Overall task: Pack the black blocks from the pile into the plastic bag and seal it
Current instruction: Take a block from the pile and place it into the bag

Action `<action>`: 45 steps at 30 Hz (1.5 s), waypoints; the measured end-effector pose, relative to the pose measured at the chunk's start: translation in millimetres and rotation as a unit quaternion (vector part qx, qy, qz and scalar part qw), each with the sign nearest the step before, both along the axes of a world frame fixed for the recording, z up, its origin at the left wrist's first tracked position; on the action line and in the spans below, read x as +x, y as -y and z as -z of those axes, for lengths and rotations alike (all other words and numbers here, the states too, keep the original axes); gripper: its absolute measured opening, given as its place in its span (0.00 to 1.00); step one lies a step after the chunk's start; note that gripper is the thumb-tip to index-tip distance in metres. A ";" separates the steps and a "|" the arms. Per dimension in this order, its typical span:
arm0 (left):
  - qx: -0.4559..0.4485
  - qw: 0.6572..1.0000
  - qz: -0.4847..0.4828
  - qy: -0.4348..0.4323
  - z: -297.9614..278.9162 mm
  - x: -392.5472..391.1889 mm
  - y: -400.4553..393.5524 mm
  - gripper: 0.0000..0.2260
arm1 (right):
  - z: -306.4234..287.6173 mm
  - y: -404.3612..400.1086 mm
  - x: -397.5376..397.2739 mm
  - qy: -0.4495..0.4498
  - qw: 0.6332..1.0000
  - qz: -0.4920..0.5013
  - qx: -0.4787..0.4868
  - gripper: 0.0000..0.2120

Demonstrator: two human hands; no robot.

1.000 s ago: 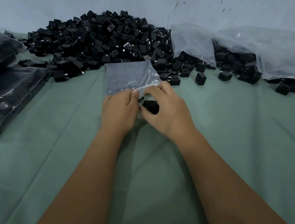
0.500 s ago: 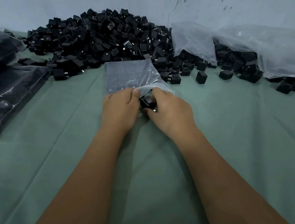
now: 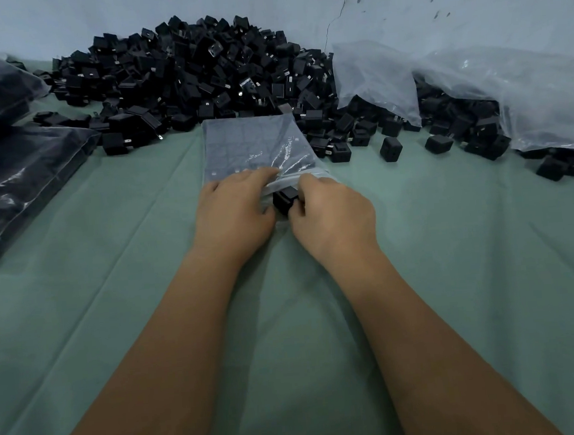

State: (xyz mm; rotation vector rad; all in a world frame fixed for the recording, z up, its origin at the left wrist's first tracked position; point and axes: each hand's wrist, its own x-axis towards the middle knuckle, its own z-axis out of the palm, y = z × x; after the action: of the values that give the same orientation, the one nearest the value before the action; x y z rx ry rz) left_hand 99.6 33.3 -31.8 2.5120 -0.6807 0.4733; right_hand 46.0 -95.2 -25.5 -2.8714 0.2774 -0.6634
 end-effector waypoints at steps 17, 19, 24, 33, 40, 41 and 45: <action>-0.089 0.996 -0.013 0.019 -4.1 -1.2 5.0 0.13 | -10.2 -10.5 -3.6 -0.085 0.996 0.008 0.018 0.12; -0.118 0.993 -0.016 0.011 -5.5 -1.2 4.9 0.14 | -12.3 -10.1 -4.4 -0.091 0.995 0.025 0.018 0.16; -0.149 0.989 -0.021 -0.002 -5.6 -1.6 5.3 0.13 | -17.8 -10.9 -8.6 -0.091 0.994 0.055 0.002 0.13; -0.148 0.989 -0.024 0.009 -5.7 -1.0 5.7 0.13 | -11.1 -7.2 -3.9 -0.091 0.994 0.049 0.020 0.09; -0.118 0.992 -0.022 0.026 -2.7 1.7 4.6 0.13 | -1.4 2.8 3.9 -0.089 0.993 -0.040 0.067 0.22; -0.090 0.996 -0.016 0.020 -1.3 2.8 4.4 0.13 | -0.9 3.8 4.5 -0.089 0.992 -0.048 0.074 0.23; 0.009 1.000 0.009 0.009 5.6 5.6 4.7 0.16 | 2.2 6.0 6.6 -0.085 0.992 -0.061 0.077 0.22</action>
State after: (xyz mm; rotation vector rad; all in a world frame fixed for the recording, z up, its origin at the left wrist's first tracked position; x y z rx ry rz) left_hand 105.3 28.6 -37.4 2.5180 -0.7174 0.4872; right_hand 52.6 -101.2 -27.8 -2.7722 0.1662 -0.3605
